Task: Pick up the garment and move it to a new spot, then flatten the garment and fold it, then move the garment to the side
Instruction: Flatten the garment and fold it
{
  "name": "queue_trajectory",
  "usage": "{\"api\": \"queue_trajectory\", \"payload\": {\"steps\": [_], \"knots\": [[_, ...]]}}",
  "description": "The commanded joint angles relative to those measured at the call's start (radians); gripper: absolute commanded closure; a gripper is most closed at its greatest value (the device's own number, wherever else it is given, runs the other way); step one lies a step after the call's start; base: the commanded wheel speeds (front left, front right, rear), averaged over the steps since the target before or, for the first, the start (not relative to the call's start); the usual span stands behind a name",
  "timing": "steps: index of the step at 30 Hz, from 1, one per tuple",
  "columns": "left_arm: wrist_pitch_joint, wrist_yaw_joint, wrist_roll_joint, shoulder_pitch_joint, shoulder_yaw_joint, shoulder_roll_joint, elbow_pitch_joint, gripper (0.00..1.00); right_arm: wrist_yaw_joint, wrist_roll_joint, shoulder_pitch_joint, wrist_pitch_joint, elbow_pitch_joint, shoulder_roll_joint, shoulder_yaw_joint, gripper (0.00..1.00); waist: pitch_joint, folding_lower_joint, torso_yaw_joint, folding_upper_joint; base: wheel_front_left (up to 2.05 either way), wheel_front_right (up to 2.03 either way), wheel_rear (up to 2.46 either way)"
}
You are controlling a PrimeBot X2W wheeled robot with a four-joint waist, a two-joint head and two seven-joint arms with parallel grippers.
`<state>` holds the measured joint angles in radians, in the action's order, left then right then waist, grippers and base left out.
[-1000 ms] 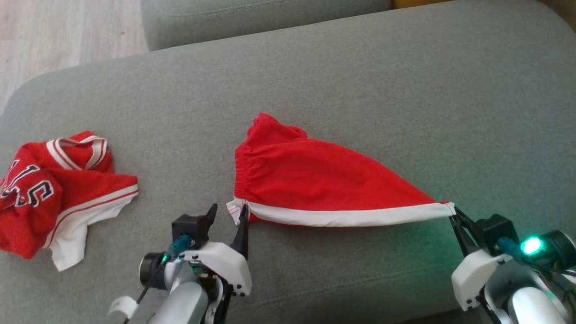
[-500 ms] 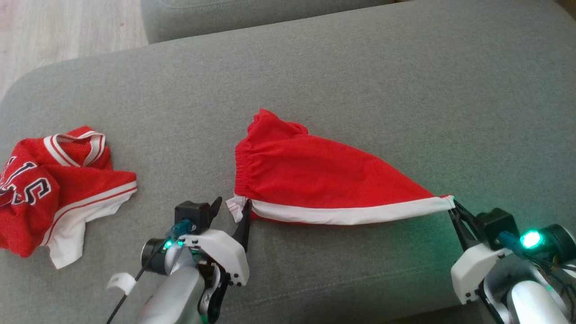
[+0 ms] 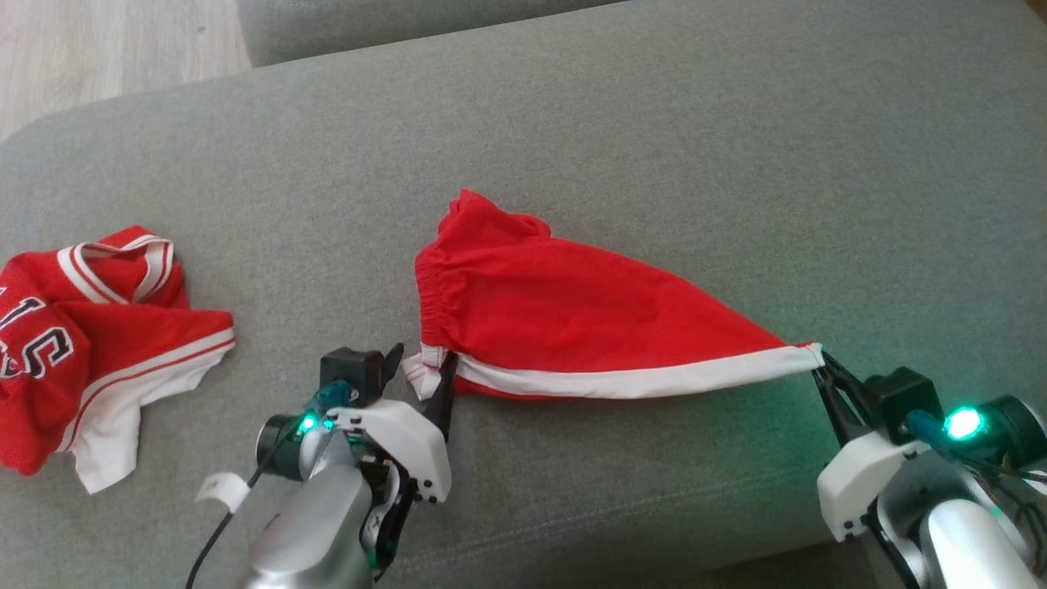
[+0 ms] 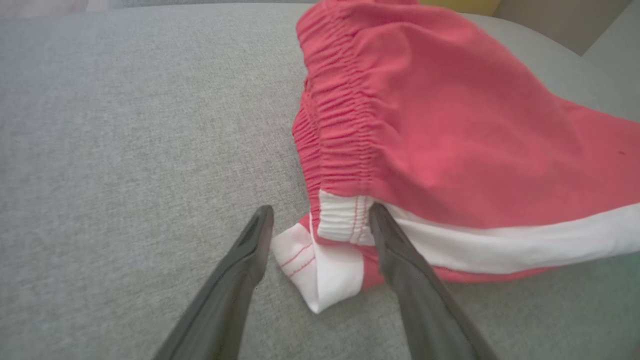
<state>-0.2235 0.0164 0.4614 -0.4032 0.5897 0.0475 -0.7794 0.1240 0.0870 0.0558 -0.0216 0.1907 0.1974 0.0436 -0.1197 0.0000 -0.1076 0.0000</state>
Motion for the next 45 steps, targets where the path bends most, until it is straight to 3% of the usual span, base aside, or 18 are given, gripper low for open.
{"api": "queue_trajectory", "payload": {"steps": [1,3,4,5,6,7,14,20,25,29,36,45], "knots": [[-0.018,-0.007,0.006,-0.056,-0.021,0.004,0.013,0.0,0.007,-0.008,0.035,0.013,-0.03,0.023,0.023,1.0,0.0,0.0,-0.001,0.0,0.0,0.0,0.0],[-0.022,-0.014,0.008,-0.062,-0.014,0.004,0.006,0.0,0.007,-0.007,0.035,0.013,-0.028,0.024,0.023,1.0,0.0,0.0,-0.002,0.0,0.0,0.0,0.0],[-0.023,-0.016,0.009,-0.064,-0.011,0.004,0.003,0.19,0.007,-0.007,0.035,0.013,-0.027,0.024,0.024,1.0,0.0,0.0,-0.002,0.0,0.0,0.0,0.0],[-0.024,-0.018,0.01,-0.066,-0.008,0.004,-0.001,0.6,0.007,-0.006,0.035,0.013,-0.026,0.024,0.023,1.0,0.001,0.0,-0.003,0.0,0.0,0.0,0.0],[-0.024,-0.018,0.01,-0.066,-0.008,0.004,-0.001,0.6,0.007,-0.006,0.035,0.013,-0.026,0.024,0.023,1.0,0.001,0.0,-0.003,0.0,0.0,0.0,0.0],[-0.026,-0.019,0.012,-0.067,-0.005,0.003,-0.005,0.99,0.007,-0.006,0.035,0.013,-0.025,0.024,0.023,1.0,0.003,0.0,-0.002,0.0,0.0,0.0,0.0],[-0.032,-0.026,0.008,-0.061,0.016,0.005,-0.011,1.0,0.007,-0.001,0.029,0.021,-0.019,0.021,0.018,1.0,0.03,0.0,0.012,0.0,0.0,0.0,0.0],[-0.016,-0.044,-0.001,-0.031,0.036,0.046,0.049,1.0,0.007,0.003,0.035,0.052,-0.02,0.013,0.023,1.0,0.09,0.0,0.043,0.0,0.0,0.0,0.0],[0.091,-0.076,0.03,-0.013,0.04,0.101,0.185,1.0,0.007,0.011,0.068,0.071,-0.017,0.017,0.034,1.0,0.145,0.0,0.083,0.0,0.0,0.0,0.0],[0.202,-0.073,0.054,-0.029,0.018,0.171,0.367,1.0,0.007,0.012,0.144,0.085,-0.019,0.025,0.032,1.0,0.177,0.0,0.107,0.0,0.0,0.0,0.0],[0.405,-0.019,0.142,-0.123,-0.081,0.244,0.686,1.0,0.007,0.022,0.39,0.095,-0.005,0.104,0.102,1.0,0.211,0.0,0.128,0.0,0.0,0.0,0.0],[0.593,0.086,0.225,-0.208,-0.178,0.278,0.915,1.0,0.007,0.007,0.552,0.051,-0.056,0.162,0.125,1.0,0.248,0.0,0.139,0.0,0.0,0.0,0.0]]}}
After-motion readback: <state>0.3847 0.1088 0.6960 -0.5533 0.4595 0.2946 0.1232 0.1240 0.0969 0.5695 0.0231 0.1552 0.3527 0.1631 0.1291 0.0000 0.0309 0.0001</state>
